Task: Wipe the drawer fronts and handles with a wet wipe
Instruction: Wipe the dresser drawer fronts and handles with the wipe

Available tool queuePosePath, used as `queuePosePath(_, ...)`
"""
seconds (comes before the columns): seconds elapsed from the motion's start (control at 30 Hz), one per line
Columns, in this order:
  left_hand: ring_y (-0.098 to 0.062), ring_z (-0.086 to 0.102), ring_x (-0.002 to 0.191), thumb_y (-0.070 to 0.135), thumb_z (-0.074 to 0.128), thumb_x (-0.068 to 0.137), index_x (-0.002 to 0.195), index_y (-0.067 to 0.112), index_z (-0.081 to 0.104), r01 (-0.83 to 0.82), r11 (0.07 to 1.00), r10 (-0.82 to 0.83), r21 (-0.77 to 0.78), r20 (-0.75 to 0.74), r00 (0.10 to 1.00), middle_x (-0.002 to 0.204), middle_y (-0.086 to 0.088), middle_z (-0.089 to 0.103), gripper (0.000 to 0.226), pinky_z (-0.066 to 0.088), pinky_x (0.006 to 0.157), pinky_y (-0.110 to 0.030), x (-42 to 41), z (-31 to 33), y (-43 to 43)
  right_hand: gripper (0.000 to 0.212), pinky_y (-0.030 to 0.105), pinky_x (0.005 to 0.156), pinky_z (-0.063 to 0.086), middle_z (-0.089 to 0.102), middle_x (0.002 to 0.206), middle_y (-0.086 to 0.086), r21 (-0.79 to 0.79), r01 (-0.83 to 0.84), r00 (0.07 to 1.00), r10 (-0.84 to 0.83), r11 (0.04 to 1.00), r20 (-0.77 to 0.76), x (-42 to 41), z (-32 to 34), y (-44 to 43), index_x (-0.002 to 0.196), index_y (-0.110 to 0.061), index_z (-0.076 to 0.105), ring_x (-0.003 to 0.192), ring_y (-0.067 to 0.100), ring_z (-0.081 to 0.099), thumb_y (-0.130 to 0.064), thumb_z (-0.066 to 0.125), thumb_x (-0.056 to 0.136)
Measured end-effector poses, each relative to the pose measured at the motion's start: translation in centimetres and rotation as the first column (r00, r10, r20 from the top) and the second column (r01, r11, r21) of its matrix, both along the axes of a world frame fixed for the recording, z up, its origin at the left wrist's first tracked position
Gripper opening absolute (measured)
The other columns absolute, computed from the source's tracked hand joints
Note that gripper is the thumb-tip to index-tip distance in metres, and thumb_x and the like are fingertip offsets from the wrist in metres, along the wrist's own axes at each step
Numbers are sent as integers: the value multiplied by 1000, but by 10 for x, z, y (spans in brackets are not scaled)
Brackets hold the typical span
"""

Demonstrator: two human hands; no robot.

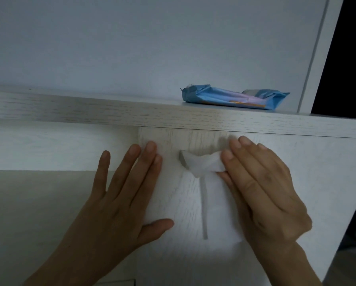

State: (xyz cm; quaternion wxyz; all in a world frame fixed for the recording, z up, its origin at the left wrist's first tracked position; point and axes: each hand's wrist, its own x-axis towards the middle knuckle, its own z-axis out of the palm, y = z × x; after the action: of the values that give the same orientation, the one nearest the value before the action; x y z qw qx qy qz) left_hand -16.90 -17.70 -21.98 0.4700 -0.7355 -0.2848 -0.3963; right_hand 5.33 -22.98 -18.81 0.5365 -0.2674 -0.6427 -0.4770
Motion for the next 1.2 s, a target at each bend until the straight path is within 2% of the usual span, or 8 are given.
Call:
queuePosePath(0.17, -26, -1, 153, 61, 26, 101, 156, 2, 6, -3, 1000, 3, 2, 5, 1000, 165, -11, -7, 83, 7, 120, -55, 1, 0, 0, 35, 37, 105, 42, 56, 127, 12, -62, -62, 995, 67, 996, 72, -19, 5, -1, 118, -2, 58, 121, 23, 56, -1, 67, 84)
queuePosePath(0.27, -26, -2, 153, 61, 25, 101, 150, 2, 15, 0, 1000, 0, 3, 5, 1000, 165, -11, -9, 77, 7, 120, -55, 0, -1, 0, 46, 36, 106, 41, 55, 126, 10, -78, -79, 995, 83, 994, 50, -28, 4, 0, 119, -3, 57, 122, 22, 55, 3, 72, 76)
queuePosePath(0.43, -27, 0, 153, 60, 25, 101, 148, 2, 18, 6, 1000, -6, 10, 1, 1000, 165, -12, -7, 75, 8, 119, -55, 0, -1, 1, 28, 36, 102, 44, 62, 115, 6, -71, -134, 991, 132, 988, -34, -39, 2, 2, 116, -3, 57, 114, 21, 57, -7, 65, 89)
queuePosePath(0.57, -26, -2, 153, 58, 22, 103, 151, 4, 15, 35, 999, -35, 9, 7, 999, 165, -10, -8, 73, 6, 120, -54, 1, 0, 1, 29, 36, 105, 42, 68, 111, 13, -95, -119, 991, 113, 988, -66, -46, 1, 2, 116, -1, 61, 113, 22, 57, -4, 64, 87)
queuePosePath(0.73, -25, -5, 153, 56, 17, 103, 157, 5, -2, 38, 999, -38, -7, -14, 999, 165, -9, -10, 77, 1, 121, -52, -2, 1, 2, 21, 32, 105, 42, 70, 106, 13, -79, -140, 990, 137, 987, -43, -61, 8, 8, 103, 2, 72, 109, 22, 60, -5, 58, 90)
queuePosePath(0.97, -25, -3, 153, 60, 22, 102, 152, 6, 14, 15, 1000, -15, -3, -6, 1000, 165, -9, -9, 74, 4, 120, -53, 0, 2, -1, 35, 38, 104, 43, 66, 115, 11, -89, -131, 991, 132, 987, 8, -33, 3, 1, 117, -2, 61, 116, 21, 58, 1, 67, 83)
queuePosePath(1.1, -26, -2, 153, 62, 25, 100, 156, 2, 0, -5, 1000, 5, 5, -4, 1000, 165, -11, -8, 85, 5, 121, -53, 0, 0, -1, 28, 40, 99, 47, 62, 118, 9, -60, -106, 994, 105, 993, -25, -12, 2, -2, 114, -3, 60, 114, 20, 60, -6, 69, 88)
queuePosePath(1.2, -25, -2, 153, 62, 24, 100, 156, 3, -1, -1, 1000, 1, 4, 4, 1000, 165, -10, -8, 86, 4, 122, -52, 0, -1, 0, 25, 39, 101, 46, 61, 118, 9, -57, -121, 993, 120, 991, -18, -13, 4, -1, 114, -4, 59, 115, 20, 59, -10, 66, 91)
